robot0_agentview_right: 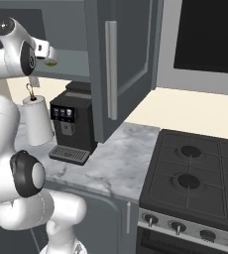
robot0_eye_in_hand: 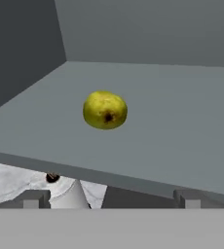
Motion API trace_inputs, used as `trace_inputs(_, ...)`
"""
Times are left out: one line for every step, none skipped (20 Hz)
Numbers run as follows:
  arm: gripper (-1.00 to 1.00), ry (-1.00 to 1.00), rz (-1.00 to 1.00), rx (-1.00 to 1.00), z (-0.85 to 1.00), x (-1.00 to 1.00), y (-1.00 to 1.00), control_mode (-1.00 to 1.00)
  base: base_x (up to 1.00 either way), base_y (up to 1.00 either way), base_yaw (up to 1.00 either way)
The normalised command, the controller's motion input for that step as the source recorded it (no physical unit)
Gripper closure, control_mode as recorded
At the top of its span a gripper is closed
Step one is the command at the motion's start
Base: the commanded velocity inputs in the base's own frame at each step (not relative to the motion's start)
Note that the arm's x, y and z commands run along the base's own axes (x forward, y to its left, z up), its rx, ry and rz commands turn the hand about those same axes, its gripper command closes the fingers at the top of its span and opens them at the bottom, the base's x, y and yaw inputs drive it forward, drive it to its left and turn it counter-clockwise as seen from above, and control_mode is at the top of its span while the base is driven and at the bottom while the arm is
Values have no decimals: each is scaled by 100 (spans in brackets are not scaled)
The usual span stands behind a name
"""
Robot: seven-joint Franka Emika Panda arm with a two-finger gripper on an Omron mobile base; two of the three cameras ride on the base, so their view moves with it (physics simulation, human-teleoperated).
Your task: Pick the pears from the cabinet and place them in one bowl. Pick the apple from the sink and place it in the other bowl.
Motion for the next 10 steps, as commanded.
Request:
trace_inputs(-100,17,0,3,-5,14,6,-100,0,0,0)
trace_inputs(-100,7,0,1,-5,14,8,-100,0,0,0)
trace_inputs(-100,6,0,0,-9,14,10,-100,0,0,0)
trace_inputs(-100,3,0,0,-10,12,10,-100,0,0,0)
trace_inputs(-100,0,0,0,-12,14,10,-100,0,0,0)
trace_inputs(-100,0,0,0,-10,14,11,-100,0,0,0)
trace_inputs(-100,0,0,0,-7,16,11,-100,0,0,0)
trace_inputs(-100,0,0,0,-6,17,10,-100,0,0,0)
trace_inputs(-100,0,0,0,-6,15,9,-100,0,0,0)
trace_inputs(-100,0,0,0,-7,15,7,-100,0,0,0)
